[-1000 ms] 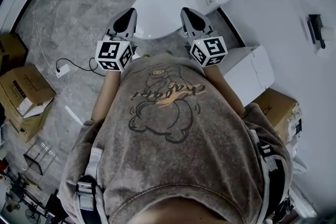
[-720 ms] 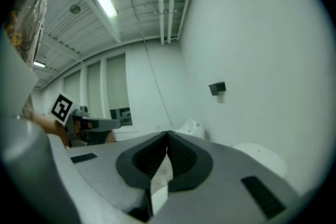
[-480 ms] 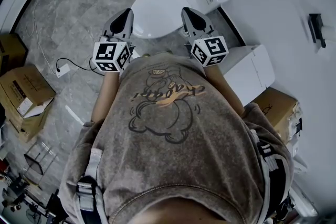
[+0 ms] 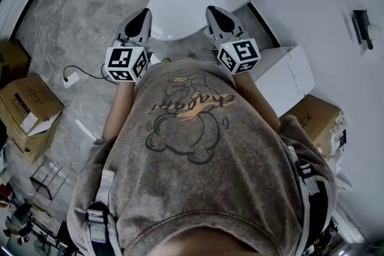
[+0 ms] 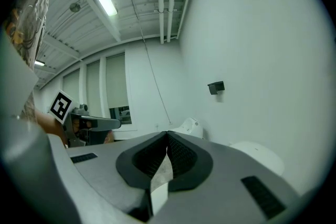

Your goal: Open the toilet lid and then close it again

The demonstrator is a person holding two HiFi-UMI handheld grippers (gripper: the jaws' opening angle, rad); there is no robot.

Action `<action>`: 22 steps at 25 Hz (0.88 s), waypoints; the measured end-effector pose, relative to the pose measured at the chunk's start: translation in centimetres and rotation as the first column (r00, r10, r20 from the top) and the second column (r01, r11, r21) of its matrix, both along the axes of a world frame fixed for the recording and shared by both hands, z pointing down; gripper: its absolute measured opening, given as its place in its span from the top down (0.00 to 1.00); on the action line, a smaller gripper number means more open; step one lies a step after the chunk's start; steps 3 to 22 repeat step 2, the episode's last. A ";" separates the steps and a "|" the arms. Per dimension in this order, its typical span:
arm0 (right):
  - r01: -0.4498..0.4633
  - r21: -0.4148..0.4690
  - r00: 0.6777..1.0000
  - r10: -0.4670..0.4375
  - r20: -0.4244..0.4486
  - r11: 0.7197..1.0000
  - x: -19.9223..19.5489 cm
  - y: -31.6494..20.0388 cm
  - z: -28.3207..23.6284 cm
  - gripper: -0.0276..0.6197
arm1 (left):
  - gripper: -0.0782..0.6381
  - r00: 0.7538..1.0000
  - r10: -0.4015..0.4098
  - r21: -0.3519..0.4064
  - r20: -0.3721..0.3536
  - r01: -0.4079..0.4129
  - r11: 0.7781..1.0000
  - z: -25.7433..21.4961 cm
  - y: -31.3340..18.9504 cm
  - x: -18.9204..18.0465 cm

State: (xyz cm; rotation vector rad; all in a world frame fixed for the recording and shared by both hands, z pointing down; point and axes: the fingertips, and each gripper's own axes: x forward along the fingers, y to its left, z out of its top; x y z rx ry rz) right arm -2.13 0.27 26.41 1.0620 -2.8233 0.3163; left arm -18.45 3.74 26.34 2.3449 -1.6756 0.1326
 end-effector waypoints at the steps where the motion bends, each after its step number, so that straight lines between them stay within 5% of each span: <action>1: -0.001 -0.002 1.000 0.001 0.001 1.000 0.1 0.0 0.1 0.92 | 0.88 1.000 0.001 0.000 0.000 -0.001 1.000 0.0 0.0 0.1; 22: -0.003 -0.005 1.000 0.003 0.002 1.000 0.3 0.0 0.2 0.92 | 0.88 1.000 0.001 -0.001 0.000 -0.001 1.000 0.1 0.0 0.2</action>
